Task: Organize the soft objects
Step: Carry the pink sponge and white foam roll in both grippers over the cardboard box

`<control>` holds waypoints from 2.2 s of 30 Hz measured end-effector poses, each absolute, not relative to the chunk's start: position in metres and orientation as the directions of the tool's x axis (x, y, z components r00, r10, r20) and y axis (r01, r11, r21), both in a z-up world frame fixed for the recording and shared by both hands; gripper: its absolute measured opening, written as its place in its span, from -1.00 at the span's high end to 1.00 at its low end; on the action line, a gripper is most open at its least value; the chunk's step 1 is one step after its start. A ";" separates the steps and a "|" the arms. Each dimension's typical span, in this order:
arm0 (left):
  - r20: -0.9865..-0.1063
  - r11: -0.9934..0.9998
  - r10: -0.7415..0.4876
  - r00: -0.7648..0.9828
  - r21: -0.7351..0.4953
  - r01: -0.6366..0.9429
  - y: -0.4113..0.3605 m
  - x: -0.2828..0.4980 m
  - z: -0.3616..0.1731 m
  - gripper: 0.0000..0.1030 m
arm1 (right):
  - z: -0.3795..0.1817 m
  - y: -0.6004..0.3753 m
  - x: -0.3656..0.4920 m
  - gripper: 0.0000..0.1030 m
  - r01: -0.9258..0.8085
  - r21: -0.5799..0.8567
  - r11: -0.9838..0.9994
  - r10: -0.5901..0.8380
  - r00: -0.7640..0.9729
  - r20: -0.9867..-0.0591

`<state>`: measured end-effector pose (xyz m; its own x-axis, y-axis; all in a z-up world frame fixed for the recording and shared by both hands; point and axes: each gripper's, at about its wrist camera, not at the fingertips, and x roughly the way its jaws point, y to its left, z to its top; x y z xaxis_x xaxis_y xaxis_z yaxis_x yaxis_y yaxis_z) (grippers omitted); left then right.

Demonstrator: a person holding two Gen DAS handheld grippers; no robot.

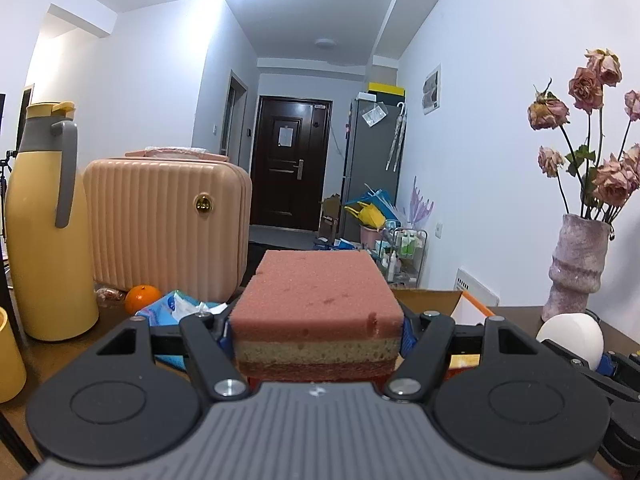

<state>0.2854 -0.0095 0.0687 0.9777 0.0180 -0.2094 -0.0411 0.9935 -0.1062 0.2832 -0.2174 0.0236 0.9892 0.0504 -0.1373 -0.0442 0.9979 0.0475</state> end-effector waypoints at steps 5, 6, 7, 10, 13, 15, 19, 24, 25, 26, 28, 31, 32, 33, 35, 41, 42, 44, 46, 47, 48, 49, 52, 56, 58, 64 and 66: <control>-0.197 0.993 0.018 0.980 -0.115 -0.041 -0.012 0.298 0.074 -0.37 | 0.027 -0.215 0.292 0.45 -0.059 0.035 0.998 0.063 0.990 -0.124; -0.194 0.993 0.017 0.981 -0.114 -0.040 -0.012 0.300 0.074 -0.37 | 0.028 -0.214 0.294 0.45 -0.059 0.033 0.998 0.062 0.991 -0.122; -0.191 0.993 0.017 0.981 -0.112 -0.039 -0.013 0.302 0.075 -0.37 | 0.029 -0.213 0.296 0.45 -0.056 0.030 0.998 0.059 0.991 -0.120; -0.184 0.993 0.022 0.983 -0.109 -0.043 -0.014 0.310 0.077 -0.37 | 0.031 -0.213 0.304 0.45 -0.048 0.031 0.998 0.052 0.991 -0.121; -0.183 0.993 0.022 0.983 -0.112 -0.043 -0.015 0.318 0.078 -0.37 | 0.033 -0.214 0.312 0.45 -0.049 0.036 0.998 0.053 0.991 -0.123; -0.184 0.993 0.022 0.983 -0.112 -0.043 -0.014 0.322 0.079 -0.37 | 0.033 -0.214 0.316 0.45 -0.049 0.037 0.998 0.054 0.991 -0.125; -0.185 0.993 0.021 0.983 -0.110 -0.042 -0.014 0.331 0.079 -0.37 | 0.034 -0.214 0.328 0.45 -0.049 0.022 0.999 0.052 0.989 -0.139; -0.182 0.993 0.015 0.983 -0.111 -0.036 -0.015 0.341 0.080 -0.37 | 0.035 -0.212 0.340 0.45 -0.050 0.010 0.999 0.050 0.987 -0.152; -0.183 0.993 0.014 0.983 -0.110 -0.035 -0.016 0.344 0.080 -0.37 | 0.035 -0.212 0.343 0.45 -0.051 0.007 0.999 0.052 0.986 -0.159; -0.185 0.993 0.013 0.983 -0.109 -0.034 -0.016 0.347 0.080 -0.37 | 0.035 -0.212 0.347 0.45 -0.052 0.006 0.999 0.052 0.985 -0.164; -0.189 0.994 0.013 0.982 -0.104 -0.033 -0.017 0.352 0.079 -0.37 | 0.035 -0.211 0.353 0.45 -0.054 0.003 0.999 0.053 0.983 -0.173; -0.198 0.995 0.014 0.980 -0.095 -0.033 -0.020 0.361 0.076 -0.37 | 0.035 -0.211 0.363 0.45 -0.060 -0.005 0.998 0.058 0.981 -0.186; -0.201 0.995 0.014 0.980 -0.093 -0.033 -0.021 0.365 0.075 -0.37 | 0.035 -0.210 0.367 0.45 -0.063 -0.007 0.998 0.060 0.980 -0.190; -0.204 0.995 0.014 0.979 -0.090 -0.033 -0.022 0.368 0.074 -0.37 | 0.036 -0.210 0.370 0.45 -0.066 -0.009 0.998 0.063 0.979 -0.195; -0.209 0.996 0.015 0.978 -0.085 -0.034 -0.023 0.375 0.074 -0.37 | 0.036 -0.209 0.377 0.45 -0.070 -0.013 0.997 0.066 0.977 -0.205; -0.227 0.997 0.020 0.974 -0.073 -0.037 -0.027 0.393 0.067 -0.37 | 0.035 -0.208 0.398 0.45 -0.063 -0.030 0.998 0.055 0.971 -0.234; -0.229 0.997 0.019 0.973 -0.071 -0.036 -0.027 0.396 0.065 -0.37 | 0.035 -0.208 0.401 0.45 -0.062 -0.031 0.998 0.052 0.969 -0.239; -0.236 0.997 0.023 0.971 -0.065 -0.039 -0.029 0.401 0.062 -0.37 | 0.035 -0.207 0.408 0.45 -0.060 -0.039 0.997 0.048 0.966 -0.254; -0.244 0.997 0.025 0.970 -0.059 -0.041 -0.031 0.407 0.059 -0.37 | 0.034 -0.206 0.414 0.45 -0.062 -0.041 0.997 0.049 0.962 -0.268; -0.247 0.998 0.027 0.969 -0.055 -0.041 -0.032 0.409 0.058 -0.37 | 0.033 -0.206 0.417 0.45 -0.065 -0.042 0.997 0.051 0.959 -0.277; -0.251 0.998 0.029 0.967 -0.051 -0.043 -0.033 0.412 0.056 -0.37 | 0.032 -0.205 0.421 0.45 -0.067 -0.042 0.997 0.052 0.957 -0.286; -0.256 0.998 0.031 0.966 -0.047 -0.044 -0.034 0.414 0.055 -0.37 | 0.031 -0.204 0.424 0.45 -0.070 -0.044 0.997 0.054 0.954 -0.294; -0.270 0.998 0.034 0.962 -0.042 -0.047 -0.035 0.421 0.050 -0.37 | 0.027 -0.202 0.430 0.45 -0.078 -0.050 0.996 0.058 0.948 -0.314; -0.282 0.998 0.041 0.959 -0.028 -0.051 -0.040 0.428 0.043 -0.37 | 0.021 -0.199 0.437 0.45 -0.091 -0.052 0.994 0.069 0.940 -0.334; -0.286 0.998 0.045 0.957 -0.018 -0.052 -0.041 0.431 0.040 -0.37 | 0.019 -0.197 0.439 0.45 -0.095 -0.056 0.994 0.070 0.938 -0.339; -0.301 0.998 0.055 0.952 -0.003 -0.059 -0.042 0.439 0.034 -0.38 | 0.011 -0.193 0.445 0.45 -0.094 -0.073 0.993 0.062 0.931 -0.360; -0.312 0.998 0.055 0.948 0.001 -0.058 -0.041 0.442 0.031 -0.38 | 0.009 -0.192 0.446 0.45 -0.093 -0.073 0.993 0.060 0.928 -0.369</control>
<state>0.4418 -0.0415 0.0306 0.9484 0.0554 -0.3122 -0.0582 0.9983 0.0005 0.4464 -0.1921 0.0087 0.9276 0.0603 -0.3687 -0.0934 0.9930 -0.0725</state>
